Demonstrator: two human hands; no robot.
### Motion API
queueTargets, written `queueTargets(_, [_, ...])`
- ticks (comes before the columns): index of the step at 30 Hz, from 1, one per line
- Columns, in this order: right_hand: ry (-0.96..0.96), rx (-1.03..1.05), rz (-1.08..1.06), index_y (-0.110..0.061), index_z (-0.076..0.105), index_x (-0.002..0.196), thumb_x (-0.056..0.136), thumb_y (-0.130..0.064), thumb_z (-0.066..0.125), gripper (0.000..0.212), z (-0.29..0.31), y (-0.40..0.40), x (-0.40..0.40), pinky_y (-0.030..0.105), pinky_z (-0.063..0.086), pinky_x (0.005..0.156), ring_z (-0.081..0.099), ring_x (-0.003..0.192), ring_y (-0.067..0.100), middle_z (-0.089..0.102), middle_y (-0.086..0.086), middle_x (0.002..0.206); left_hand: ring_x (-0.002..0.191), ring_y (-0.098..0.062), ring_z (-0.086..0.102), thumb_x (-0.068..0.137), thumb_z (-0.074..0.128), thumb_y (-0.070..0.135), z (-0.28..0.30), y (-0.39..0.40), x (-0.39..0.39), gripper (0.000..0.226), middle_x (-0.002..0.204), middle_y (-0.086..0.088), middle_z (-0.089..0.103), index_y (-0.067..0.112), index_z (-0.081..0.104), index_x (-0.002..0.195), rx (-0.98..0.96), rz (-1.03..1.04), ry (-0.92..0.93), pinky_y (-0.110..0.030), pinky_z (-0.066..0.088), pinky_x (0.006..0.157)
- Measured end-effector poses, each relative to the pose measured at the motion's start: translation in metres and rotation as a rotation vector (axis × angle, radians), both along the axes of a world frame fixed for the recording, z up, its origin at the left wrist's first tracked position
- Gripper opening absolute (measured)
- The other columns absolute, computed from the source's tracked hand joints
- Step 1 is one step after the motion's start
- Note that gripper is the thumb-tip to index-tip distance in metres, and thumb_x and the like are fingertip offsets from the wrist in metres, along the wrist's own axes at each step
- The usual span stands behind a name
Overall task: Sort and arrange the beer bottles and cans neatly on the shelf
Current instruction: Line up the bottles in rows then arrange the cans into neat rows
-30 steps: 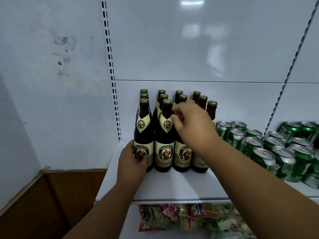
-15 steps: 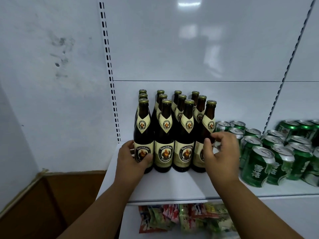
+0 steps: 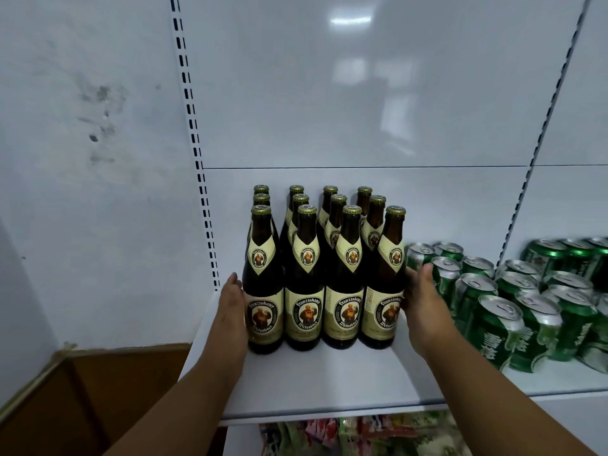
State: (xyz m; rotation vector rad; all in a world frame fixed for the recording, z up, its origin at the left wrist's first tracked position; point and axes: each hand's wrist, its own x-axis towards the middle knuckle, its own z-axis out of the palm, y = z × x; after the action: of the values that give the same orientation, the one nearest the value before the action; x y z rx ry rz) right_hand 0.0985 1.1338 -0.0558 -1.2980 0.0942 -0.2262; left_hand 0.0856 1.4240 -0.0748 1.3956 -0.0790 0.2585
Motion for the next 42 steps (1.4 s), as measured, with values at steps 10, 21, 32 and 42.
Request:
queueTargets(10, [0.034, 0.125, 0.256, -0.031, 0.039, 0.148, 0.082, -0.085, 0.032, 0.086, 0.026, -0.023, 0.046, 0.053, 0.022, 0.118, 0.043, 0.138, 0.026, 0.05, 0.002, 0.148, 0.123, -0.024, 0.06, 0.099, 0.026, 0.059, 0.028, 0.007, 0.035, 0.057, 0.134, -0.002, 0.063, 0.029, 0.052, 0.14, -0.198, -0.182, 0.141, -0.047, 0.044, 0.102])
queueTargets(21, [0.12, 0.279, 0.485, -0.014, 0.08, 0.096, 0.103, -0.051, 0.03, 0.063, 0.016, -0.009, 0.054, 0.041, 0.049, 0.084, 0.072, 0.096, 0.031, 0.072, 0.017, 0.112, 0.106, -0.034, 0.068, 0.103, 0.035, 0.04, 0.035, -0.007, 0.04, 0.049, 0.119, -0.021, 0.068, 0.01, 0.072, 0.112, -0.239, -0.203, 0.209, -0.041, 0.055, 0.082])
queueTargets(32, [0.127, 0.32, 0.431, -0.009, 0.077, 0.1, 0.103, -0.045, 0.037, 0.054, 0.017, -0.008, 0.066, 0.035, 0.059, 0.068, 0.073, 0.09, 0.03, 0.073, 0.018, 0.106, 0.097, -0.03, 0.072, 0.102, 0.035, 0.04, 0.042, -0.008, 0.045, 0.044, 0.11, -0.017, 0.072, 0.012, 0.068, 0.112, -0.157, -0.162, 0.168, -0.042, 0.049, 0.084])
queueTargets(42, [0.112, 0.311, 0.381, -0.006, 0.065, 0.123, 0.104, -0.042, 0.039, 0.048, 0.015, -0.005, 0.066, 0.042, 0.056, 0.079, 0.068, 0.103, 0.034, 0.068, 0.02, 0.118, 0.092, -0.028, 0.073, 0.104, 0.032, 0.039, 0.046, -0.008, 0.042, 0.047, 0.105, -0.016, 0.074, 0.014, 0.072, 0.105, -0.16, -0.192, 0.213, -0.034, 0.059, 0.066])
